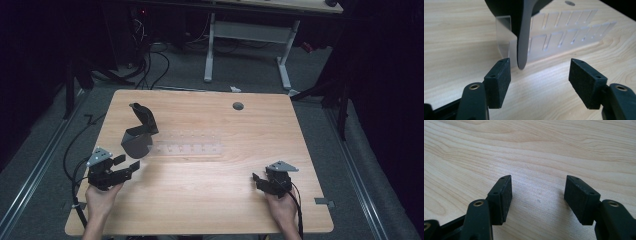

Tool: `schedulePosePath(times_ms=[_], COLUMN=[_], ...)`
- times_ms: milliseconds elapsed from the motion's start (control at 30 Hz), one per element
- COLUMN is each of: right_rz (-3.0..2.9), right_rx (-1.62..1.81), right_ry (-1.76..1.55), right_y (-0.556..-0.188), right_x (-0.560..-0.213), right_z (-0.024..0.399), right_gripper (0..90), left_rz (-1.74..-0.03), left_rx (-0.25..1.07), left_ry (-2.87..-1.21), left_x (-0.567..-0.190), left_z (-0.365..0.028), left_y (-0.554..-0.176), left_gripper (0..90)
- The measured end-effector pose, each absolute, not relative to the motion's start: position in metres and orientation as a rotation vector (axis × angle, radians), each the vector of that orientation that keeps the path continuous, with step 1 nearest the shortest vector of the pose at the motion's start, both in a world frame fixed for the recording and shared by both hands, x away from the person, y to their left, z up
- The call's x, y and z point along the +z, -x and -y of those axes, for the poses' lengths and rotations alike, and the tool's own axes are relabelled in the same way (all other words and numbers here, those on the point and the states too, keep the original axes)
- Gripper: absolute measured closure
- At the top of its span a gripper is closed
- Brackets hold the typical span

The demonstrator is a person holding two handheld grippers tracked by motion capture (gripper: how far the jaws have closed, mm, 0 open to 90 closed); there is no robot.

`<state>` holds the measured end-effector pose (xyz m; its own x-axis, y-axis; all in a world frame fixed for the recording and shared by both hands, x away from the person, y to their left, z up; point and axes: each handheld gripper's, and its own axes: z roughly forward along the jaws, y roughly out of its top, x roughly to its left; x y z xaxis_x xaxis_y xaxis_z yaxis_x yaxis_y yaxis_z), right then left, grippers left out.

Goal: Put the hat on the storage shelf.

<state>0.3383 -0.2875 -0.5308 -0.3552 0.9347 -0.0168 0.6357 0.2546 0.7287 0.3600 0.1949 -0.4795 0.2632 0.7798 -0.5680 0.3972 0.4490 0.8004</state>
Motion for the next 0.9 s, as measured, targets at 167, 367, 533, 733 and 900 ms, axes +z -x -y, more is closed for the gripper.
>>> schedulePosePath(times_ms=[167,367,533,733,900], right_rz=[-2.082,-2.082,-2.082,-2.08,-2.079], right_rx=[0.886,0.886,0.886,0.885,0.886], right_ry=[-1.424,-1.424,-1.424,-1.426,-1.427], right_y=[-0.338,-0.338,-0.338,-0.338,-0.338], right_x=[-0.531,-0.531,-0.531,-0.531,-0.531], right_z=[0.287,0.287,0.287,0.287,0.287], right_gripper=[39.7,39.8,39.8,39.8,39.8], left_rz=[-1.348,-1.343,-1.323,-1.288,-1.285], left_rx=[0.38,0.367,0.403,0.363,0.334], left_ry=[-1.179,-1.213,-1.287,-1.371,-1.374], left_x=[-0.485,-0.491,-0.498,-0.509,-0.515], left_z=[-0.191,-0.185,-0.173,-0.151,-0.144], left_y=[-0.347,-0.34,-0.337,-0.335,-0.336], left_gripper=[34.4,34.2,33.8,33.7,33.7])
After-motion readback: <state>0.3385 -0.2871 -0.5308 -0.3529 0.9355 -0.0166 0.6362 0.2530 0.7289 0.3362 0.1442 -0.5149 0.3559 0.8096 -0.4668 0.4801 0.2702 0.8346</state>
